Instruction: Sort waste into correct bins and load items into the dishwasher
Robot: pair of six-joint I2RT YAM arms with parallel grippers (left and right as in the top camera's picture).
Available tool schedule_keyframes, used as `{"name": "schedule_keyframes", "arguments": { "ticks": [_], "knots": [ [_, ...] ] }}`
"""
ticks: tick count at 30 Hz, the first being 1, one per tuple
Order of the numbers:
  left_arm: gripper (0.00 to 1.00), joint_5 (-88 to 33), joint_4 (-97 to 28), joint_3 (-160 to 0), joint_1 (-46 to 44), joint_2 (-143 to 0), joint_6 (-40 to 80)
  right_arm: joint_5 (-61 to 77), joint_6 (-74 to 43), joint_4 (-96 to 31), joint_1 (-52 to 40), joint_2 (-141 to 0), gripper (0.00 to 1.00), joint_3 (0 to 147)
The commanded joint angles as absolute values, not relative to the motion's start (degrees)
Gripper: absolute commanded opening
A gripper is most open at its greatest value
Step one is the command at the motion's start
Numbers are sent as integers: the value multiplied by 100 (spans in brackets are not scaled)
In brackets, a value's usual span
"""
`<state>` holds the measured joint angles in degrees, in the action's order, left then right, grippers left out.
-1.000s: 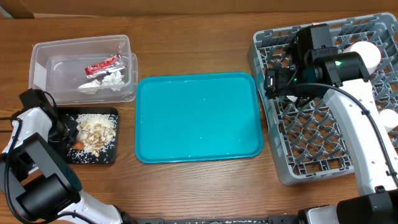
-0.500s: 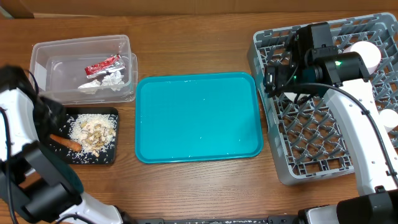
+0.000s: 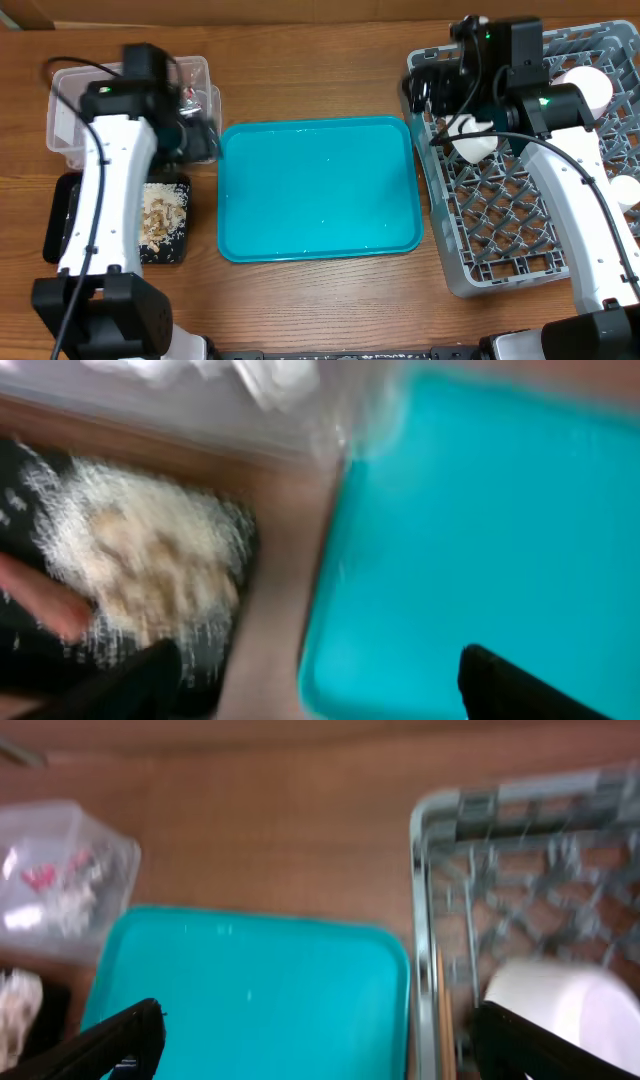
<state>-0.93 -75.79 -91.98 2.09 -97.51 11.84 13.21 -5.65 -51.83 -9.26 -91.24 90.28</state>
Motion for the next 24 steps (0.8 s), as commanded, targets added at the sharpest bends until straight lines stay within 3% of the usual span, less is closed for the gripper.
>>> {"name": "schedule_keyframes", "arguments": {
  "ticks": [1,6,11,20,24],
  "knots": [
    [88,-180,-8256,-9345,176,-9697,683,1317,-357,-5669,-784,-9087,100,9089],
    [87,-403,-9194,-9338,274,-9487,676,1258,-362,-6748,-469,-9072,100,9087],
    [87,-412,-9043,-9111,274,-8676,661,1249,-266,-7214,-158,-8739,100,8912],
    [100,-357,-6477,-7032,259,-5483,744,1192,-104,-5240,23,-6375,100,7137],
    [100,167,-5658,-5979,263,-4160,1614,744,-104,-4755,23,-5594,100,6495]
  ]
}}
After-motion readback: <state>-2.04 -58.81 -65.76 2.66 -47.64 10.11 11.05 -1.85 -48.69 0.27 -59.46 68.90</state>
